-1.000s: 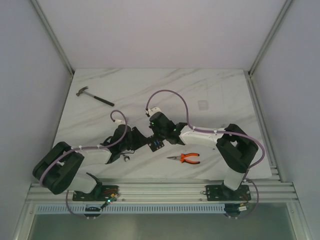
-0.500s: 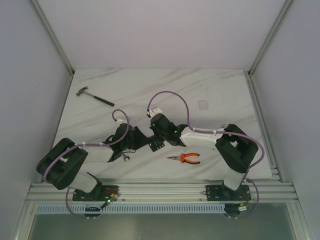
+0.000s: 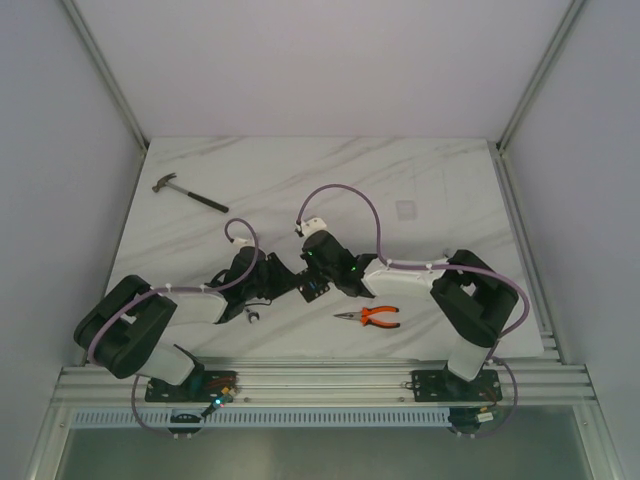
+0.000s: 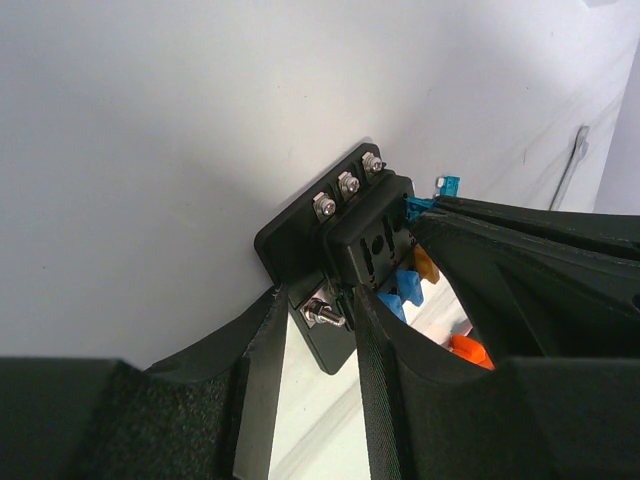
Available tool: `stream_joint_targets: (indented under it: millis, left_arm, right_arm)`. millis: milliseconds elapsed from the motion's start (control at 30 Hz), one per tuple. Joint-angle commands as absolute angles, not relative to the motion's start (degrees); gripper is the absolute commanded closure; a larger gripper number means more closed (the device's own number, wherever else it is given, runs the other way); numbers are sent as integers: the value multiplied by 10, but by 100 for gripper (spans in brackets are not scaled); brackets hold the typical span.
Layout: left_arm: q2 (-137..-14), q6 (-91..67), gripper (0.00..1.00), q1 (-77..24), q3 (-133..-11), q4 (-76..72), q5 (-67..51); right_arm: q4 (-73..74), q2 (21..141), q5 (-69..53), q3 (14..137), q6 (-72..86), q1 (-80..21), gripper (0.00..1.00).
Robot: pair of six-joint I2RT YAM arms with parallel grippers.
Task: Snap on the fuse box
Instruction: Install the fuse at the fuse box base.
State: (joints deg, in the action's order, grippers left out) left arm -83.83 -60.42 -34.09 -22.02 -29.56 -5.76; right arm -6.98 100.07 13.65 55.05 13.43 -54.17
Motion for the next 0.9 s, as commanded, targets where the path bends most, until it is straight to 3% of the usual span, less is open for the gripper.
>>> stream_joint_targets:
  millis: [0,167,433,867]
  left_arm:
    - [-841,-606,57,-339,-226,-280,-56]
    - [-842,-606,57,-339,-226,-278,-55]
    - [-840,-603,57,-339,-229,-264,-58]
    - [-819,-594,59,-339,-236,-238,-52]
  right_arm:
    - [-34,994,137,534,129,-548,88]
    - [-13,984,123,553,126,-548,74]
    - [19,979,121,589,130,-544,62]
    - [113,979,75,670,147,-513,58]
